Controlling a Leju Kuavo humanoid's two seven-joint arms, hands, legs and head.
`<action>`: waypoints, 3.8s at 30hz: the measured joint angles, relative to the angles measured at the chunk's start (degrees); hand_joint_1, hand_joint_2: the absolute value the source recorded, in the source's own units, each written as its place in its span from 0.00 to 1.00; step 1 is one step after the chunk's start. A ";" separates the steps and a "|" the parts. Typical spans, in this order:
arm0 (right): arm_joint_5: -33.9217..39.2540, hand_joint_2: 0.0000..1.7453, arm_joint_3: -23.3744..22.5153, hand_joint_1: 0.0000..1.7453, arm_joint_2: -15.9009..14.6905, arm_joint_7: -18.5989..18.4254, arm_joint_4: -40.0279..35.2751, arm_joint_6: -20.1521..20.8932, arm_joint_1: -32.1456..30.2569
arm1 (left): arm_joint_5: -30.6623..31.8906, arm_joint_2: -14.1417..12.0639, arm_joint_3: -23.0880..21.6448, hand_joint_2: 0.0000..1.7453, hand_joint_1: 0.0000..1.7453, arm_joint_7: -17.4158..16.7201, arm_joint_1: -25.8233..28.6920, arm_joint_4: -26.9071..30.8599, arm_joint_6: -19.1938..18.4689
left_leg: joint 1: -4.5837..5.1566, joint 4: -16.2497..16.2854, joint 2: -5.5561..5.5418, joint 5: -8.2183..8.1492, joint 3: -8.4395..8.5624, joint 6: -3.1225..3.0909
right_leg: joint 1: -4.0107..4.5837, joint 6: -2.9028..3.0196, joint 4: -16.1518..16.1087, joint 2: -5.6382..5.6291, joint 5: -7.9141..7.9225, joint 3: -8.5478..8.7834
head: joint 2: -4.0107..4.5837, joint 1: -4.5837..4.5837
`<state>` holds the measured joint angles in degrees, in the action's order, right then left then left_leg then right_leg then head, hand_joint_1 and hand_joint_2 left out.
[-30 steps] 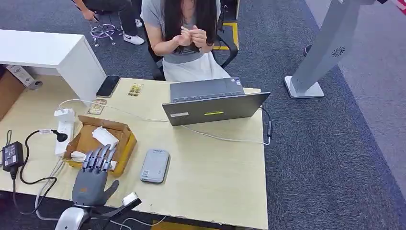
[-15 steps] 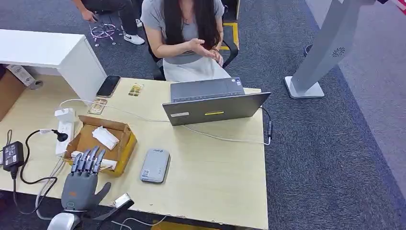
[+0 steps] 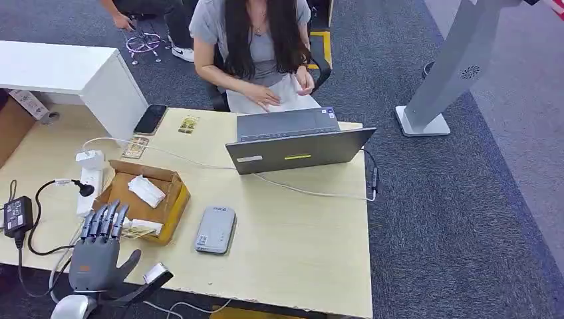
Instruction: Pass the card to the sensor for recognition and then transmit it.
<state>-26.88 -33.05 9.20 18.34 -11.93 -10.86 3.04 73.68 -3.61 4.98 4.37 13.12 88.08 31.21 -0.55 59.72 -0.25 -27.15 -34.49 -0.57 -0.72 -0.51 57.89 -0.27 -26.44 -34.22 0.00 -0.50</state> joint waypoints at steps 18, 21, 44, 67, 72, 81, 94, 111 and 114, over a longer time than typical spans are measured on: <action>-1.53 1.00 0.00 0.00 0.11 -0.11 0.00 0.17 0.08 | -0.48 0.22 6.84 1.00 0.00 2.45 -4.65 -5.75 2.91 | 0.00 0.00 0.00 0.00 -0.01 0.00 | 0.00 0.00 0.00 0.00 0.00 -0.01 | 0.00 0.00; -1.86 1.00 0.00 0.00 0.11 -0.15 0.00 0.15 0.08 | 0.22 0.46 7.08 1.00 0.00 3.06 -5.18 -6.75 2.89 | 0.00 0.00 0.00 0.00 -0.01 0.00 | 0.00 0.00 0.00 0.00 0.00 0.00 | 0.00 0.00; -2.82 1.00 -0.26 0.00 0.37 -0.17 0.00 0.83 0.31 | 3.74 2.14 4.61 1.00 0.00 2.77 -6.27 -8.02 1.60 | 0.00 0.00 0.01 0.00 0.00 0.00 | 0.00 0.00 -0.01 -0.01 0.00 -0.02 | 0.00 0.00; -3.34 1.00 -0.42 0.00 0.44 -0.17 0.00 1.09 0.34 | 4.31 1.92 3.65 1.00 1.00 0.18 -6.11 -7.98 -3.36 | 0.00 0.00 0.01 0.00 -0.01 0.00 | 0.00 0.00 -0.01 -0.01 0.00 -0.02 | 0.00 0.00; -3.76 1.00 -0.96 0.00 0.44 -0.13 0.00 1.44 0.34 | 4.09 1.36 3.15 1.00 1.00 -0.57 -5.97 -7.98 -6.62 | 0.00 0.00 0.01 0.00 -0.01 0.00 | 0.00 0.00 -0.01 -0.01 0.00 -0.02 | 0.00 0.00; -4.42 1.00 -1.62 0.00 0.44 -0.13 0.00 1.81 0.36 | 2.29 0.68 2.97 1.00 1.00 -0.24 -5.58 -7.98 -7.47 | 0.01 0.00 0.01 -0.01 -0.01 0.01 | -0.01 0.00 -0.01 -0.03 0.00 -0.03 | 0.00 0.00; -4.92 1.00 -1.84 0.00 0.44 -0.11 0.00 1.86 0.43 | 1.36 0.48 2.95 1.00 1.00 0.48 -5.34 -7.98 -7.39 | 0.01 0.00 0.01 -0.01 -0.01 0.01 | -0.01 0.00 -0.01 -0.03 0.00 -0.02 | 0.00 0.00; -6.08 1.00 -1.84 0.00 0.44 -0.26 0.00 2.10 1.15 | 3.10 0.44 -2.43 1.00 1.00 0.63 -11.60 -4.50 -5.49 | 0.01 0.02 -0.01 0.04 0.01 0.02 | -0.01 0.01 -0.01 0.00 0.06 -0.01 | 0.00 0.00; -6.25 1.00 -1.84 0.00 0.44 -0.26 0.00 2.12 1.20 | 3.15 0.44 -2.87 1.00 1.00 0.65 -11.92 -4.48 -4.78 | 0.01 0.02 -0.02 0.04 0.00 0.02 | -0.01 0.00 -0.02 0.02 0.04 -0.03 | 0.00 0.00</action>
<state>-33.14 -34.88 9.64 18.08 -11.93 -8.74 4.24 76.83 -3.17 2.12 5.03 1.20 83.60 26.43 -0.54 59.74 -0.27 -27.12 -34.49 -0.54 -0.73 -0.50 57.87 -0.25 -26.40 -34.24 0.00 -0.50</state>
